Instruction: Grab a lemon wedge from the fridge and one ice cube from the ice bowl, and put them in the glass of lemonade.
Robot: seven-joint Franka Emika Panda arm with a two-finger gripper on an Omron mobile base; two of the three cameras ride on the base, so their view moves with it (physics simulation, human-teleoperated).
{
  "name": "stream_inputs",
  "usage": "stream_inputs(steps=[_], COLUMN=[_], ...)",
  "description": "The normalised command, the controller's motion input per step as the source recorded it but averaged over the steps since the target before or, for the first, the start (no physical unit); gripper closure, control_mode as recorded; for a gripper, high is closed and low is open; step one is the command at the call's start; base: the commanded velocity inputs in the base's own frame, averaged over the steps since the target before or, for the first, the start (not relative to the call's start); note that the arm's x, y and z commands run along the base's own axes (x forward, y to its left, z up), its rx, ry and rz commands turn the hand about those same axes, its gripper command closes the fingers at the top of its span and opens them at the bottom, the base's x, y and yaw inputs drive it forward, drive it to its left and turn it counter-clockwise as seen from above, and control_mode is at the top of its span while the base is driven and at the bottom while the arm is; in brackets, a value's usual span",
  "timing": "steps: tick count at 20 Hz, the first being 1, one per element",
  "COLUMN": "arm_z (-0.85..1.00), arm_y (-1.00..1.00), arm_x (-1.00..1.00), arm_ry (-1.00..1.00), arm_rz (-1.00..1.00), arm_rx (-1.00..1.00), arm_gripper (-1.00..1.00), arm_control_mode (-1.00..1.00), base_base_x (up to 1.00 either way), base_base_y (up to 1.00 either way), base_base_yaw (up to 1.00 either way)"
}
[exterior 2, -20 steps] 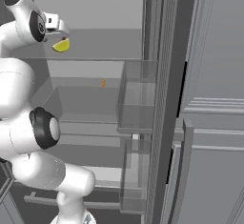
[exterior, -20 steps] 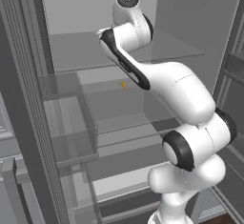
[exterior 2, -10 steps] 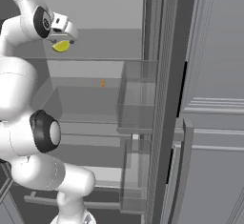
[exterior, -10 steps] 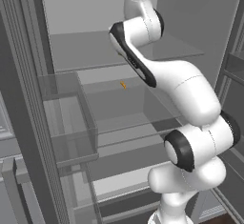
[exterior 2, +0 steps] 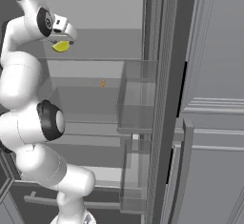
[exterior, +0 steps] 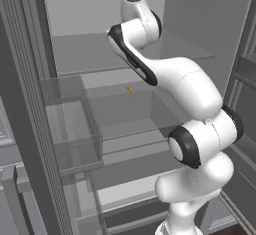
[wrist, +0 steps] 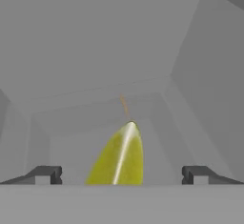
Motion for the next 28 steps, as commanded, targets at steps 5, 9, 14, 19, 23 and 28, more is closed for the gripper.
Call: stream_inputs(steps=[5, 9, 14, 19, 23, 28], arm_z=[-0.13, -0.24, -0.48, -0.28, -0.01, 0.0], arm_y=[0.08, -0.09, -0.01, 0.0, 0.0, -0.03], arm_x=[0.05, -0.09, 0.0, 0.0, 0.0, -0.04], arm_ry=[0.14, 0.01, 0.0, 0.0, 0.0, -0.01], arm_rz=[-0.01, -0.02, -0.04, -0.01, 0.0, 0.0], arm_rx=[0.0, 0.05, 0.0, 0.01, 0.0, 0.0], arm_gripper=[-1.0, -1.0, -1.0, 1.0, 1.0, 1.0], arm_control_mode=[-1.0, -1.0, -1.0, -1.0, -1.0, -1.0], base_base_x=[0.0, 0.0, 0.0, 0.0, 0.0, 0.0], base_base_y=[0.0, 0.0, 0.0, 0.0, 0.0, 0.0], base_base_yaw=[0.0, 0.0, 0.0, 0.0, 0.0, 0.0])
